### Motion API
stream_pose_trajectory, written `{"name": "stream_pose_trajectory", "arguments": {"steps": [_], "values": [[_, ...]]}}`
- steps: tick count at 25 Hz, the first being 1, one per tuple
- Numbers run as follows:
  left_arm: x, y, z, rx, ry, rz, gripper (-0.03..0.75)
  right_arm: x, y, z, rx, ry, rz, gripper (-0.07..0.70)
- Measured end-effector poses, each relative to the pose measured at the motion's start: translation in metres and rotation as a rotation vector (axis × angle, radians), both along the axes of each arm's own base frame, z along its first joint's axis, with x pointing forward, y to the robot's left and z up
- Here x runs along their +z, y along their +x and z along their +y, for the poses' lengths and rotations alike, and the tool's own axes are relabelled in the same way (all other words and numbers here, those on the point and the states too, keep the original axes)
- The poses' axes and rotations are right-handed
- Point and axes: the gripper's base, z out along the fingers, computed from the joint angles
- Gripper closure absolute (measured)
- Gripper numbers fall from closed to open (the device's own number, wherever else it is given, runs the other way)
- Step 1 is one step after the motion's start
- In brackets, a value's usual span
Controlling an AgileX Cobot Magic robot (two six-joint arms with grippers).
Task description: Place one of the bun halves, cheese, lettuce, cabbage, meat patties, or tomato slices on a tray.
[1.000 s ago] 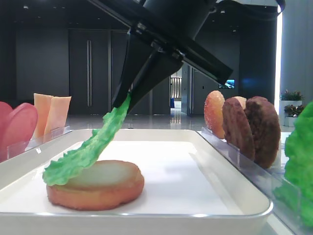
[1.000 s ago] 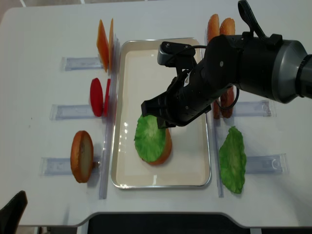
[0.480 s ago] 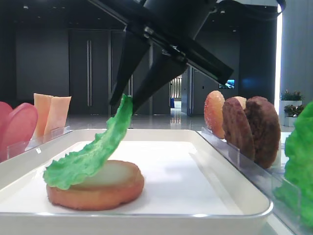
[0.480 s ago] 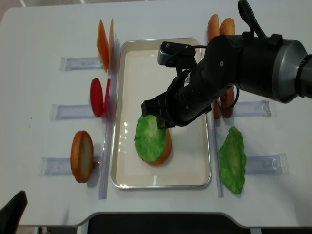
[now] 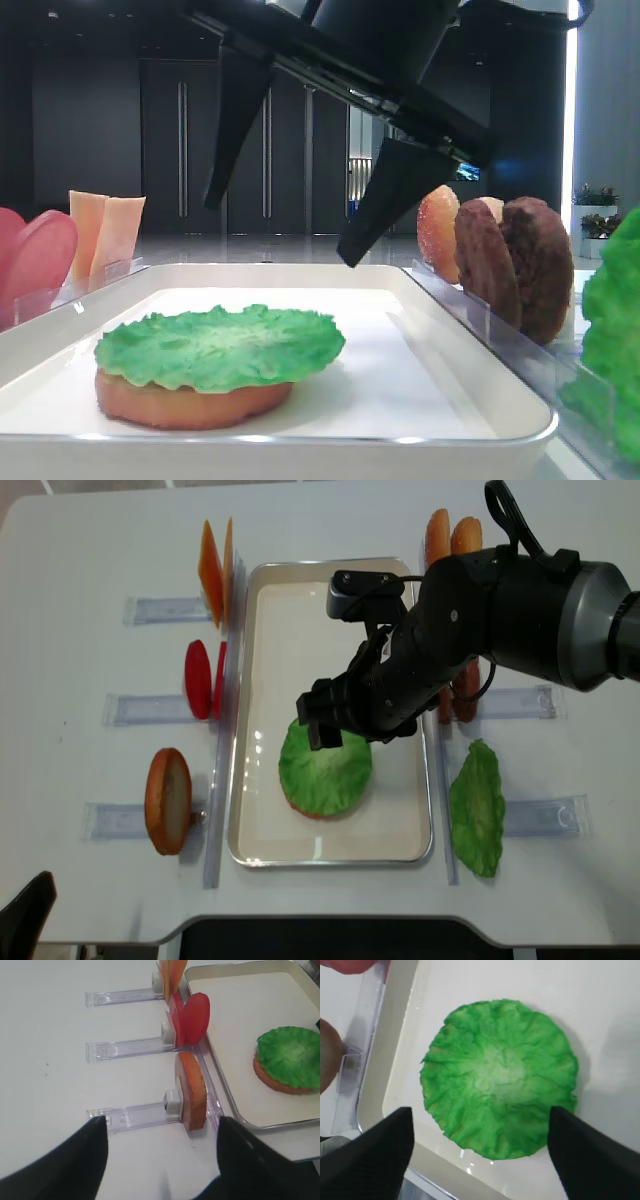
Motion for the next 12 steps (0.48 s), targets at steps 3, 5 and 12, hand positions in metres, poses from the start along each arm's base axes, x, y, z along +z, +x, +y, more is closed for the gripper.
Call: {"name": "stream_pose_trajectory", "arguments": {"steps": [3, 5, 12], "values": [[0.000, 0.000, 0.000, 0.000, 0.000, 0.000, 0.199, 0.006, 0.002, -0.002, 0.001, -0.061, 0.002, 0.084], [0.000, 0.000, 0.000, 0.000, 0.000, 0.000, 0.199, 0.011, 0.005, -0.004, -0.012, -0.101, 0.001, 0.081], [0.000, 0.000, 0.000, 0.000, 0.000, 0.000, 0.199, 0.028, 0.009, -0.013, -0.060, -0.259, 0.036, 0.082]]}}
